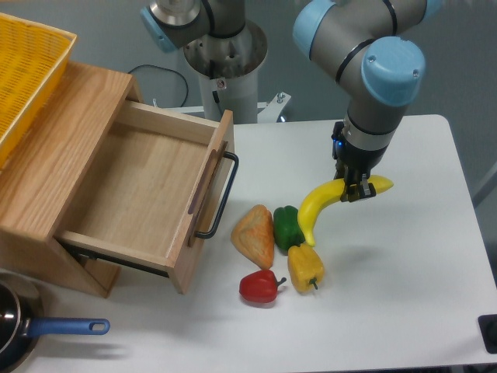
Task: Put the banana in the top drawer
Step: 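Lift the grasped yellow banana up off the table with the gripper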
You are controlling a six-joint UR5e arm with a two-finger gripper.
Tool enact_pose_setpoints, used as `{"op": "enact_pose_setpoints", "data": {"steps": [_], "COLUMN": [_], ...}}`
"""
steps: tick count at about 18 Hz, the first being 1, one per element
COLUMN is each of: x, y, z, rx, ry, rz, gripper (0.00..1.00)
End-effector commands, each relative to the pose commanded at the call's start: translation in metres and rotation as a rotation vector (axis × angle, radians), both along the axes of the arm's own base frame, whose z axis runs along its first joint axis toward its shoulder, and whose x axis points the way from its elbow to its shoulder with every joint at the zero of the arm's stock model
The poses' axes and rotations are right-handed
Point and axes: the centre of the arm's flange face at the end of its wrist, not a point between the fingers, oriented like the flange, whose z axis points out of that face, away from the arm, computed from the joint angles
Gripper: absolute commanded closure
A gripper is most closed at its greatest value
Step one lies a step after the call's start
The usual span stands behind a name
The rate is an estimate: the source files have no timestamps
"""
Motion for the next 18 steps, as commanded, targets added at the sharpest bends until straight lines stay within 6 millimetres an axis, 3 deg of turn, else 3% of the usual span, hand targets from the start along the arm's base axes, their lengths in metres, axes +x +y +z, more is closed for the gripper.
{"op": "enact_pose_setpoints", "data": {"steps": [8,18], "x": [0.015,0.047], "y": [-0.006,-0.010], "z": [0.020,0.044], "rx": [-0.051,-0.002], "ry": [0.020,-0.097], "rz": [0.126,0.301], "gripper": [0.72,0.72]}}
